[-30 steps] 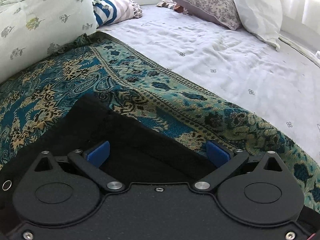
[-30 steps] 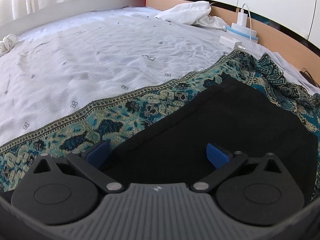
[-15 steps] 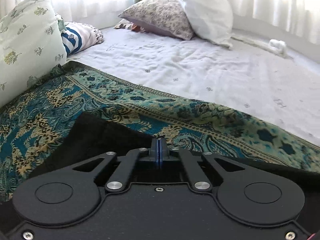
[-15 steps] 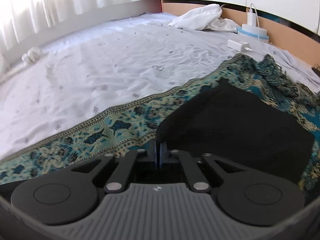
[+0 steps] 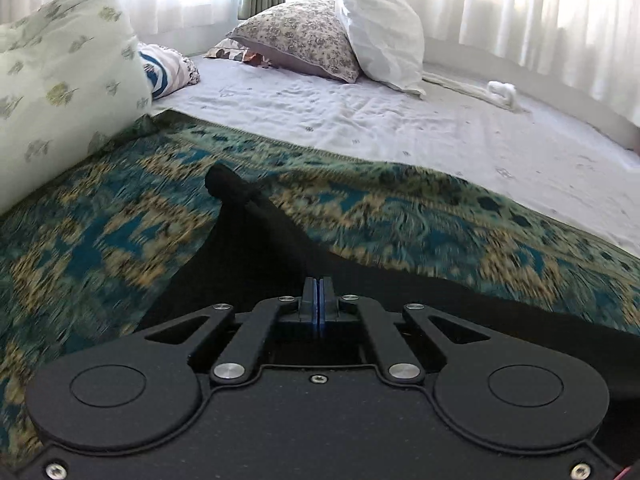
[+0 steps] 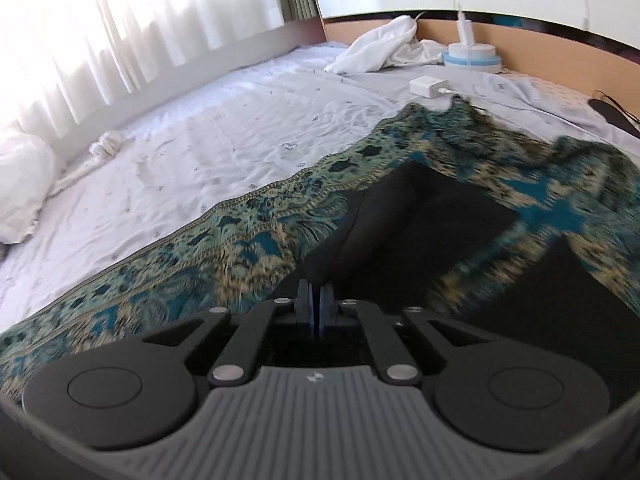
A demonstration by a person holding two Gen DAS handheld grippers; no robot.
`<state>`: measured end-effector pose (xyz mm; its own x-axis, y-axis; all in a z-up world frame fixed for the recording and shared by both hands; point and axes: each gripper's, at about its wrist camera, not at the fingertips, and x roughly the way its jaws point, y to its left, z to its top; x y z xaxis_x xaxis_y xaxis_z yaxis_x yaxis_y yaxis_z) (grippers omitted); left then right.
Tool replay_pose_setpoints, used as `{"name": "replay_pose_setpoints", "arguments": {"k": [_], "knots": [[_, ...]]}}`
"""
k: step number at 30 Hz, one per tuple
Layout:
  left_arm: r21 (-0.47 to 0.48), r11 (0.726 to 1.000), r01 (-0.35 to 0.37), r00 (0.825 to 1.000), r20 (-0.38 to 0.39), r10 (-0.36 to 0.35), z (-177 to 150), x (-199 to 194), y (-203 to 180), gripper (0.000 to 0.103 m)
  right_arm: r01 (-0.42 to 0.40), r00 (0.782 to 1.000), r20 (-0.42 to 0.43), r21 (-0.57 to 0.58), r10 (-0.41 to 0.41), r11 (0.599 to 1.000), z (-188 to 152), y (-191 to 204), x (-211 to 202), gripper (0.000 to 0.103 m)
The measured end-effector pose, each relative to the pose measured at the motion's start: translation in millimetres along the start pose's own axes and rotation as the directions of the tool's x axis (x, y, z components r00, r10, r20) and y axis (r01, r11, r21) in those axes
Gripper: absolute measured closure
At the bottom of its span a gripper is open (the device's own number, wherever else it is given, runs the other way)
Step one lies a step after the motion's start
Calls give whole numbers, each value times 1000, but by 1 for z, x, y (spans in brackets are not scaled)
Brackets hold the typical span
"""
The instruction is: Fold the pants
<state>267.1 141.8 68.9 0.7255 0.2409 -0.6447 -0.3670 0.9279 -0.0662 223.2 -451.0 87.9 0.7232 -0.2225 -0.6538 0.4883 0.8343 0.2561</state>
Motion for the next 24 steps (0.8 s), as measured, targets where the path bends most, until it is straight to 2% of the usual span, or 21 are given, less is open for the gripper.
{"name": "replay_pose_setpoints", "arguments": {"k": [6,11,18,22,24], "knots": [[-19,998,57,998,2,-57,-44,-66,43,101,-21,1000,-13,68,22,997,-48,-58,-61,99],[-10,998,60,998,-25,-60,-85,-100,64,101,35,999,-42,99,-31,994,-92,-93,-91,99],[23,999,31,999,-39,-30,-126,-121,82,101,81,997,-27,82,-79,993,-122,-110,-115,98],[35,999,17,999,-29,-16,-136,-128,89,101,109,994,1,59,-109,992,-127,-111,-124,98],[46,999,-18,1000,-7,18,-138,-133,92,102,127,991,26,36,-128,991,-129,-109,-131,98]]}}
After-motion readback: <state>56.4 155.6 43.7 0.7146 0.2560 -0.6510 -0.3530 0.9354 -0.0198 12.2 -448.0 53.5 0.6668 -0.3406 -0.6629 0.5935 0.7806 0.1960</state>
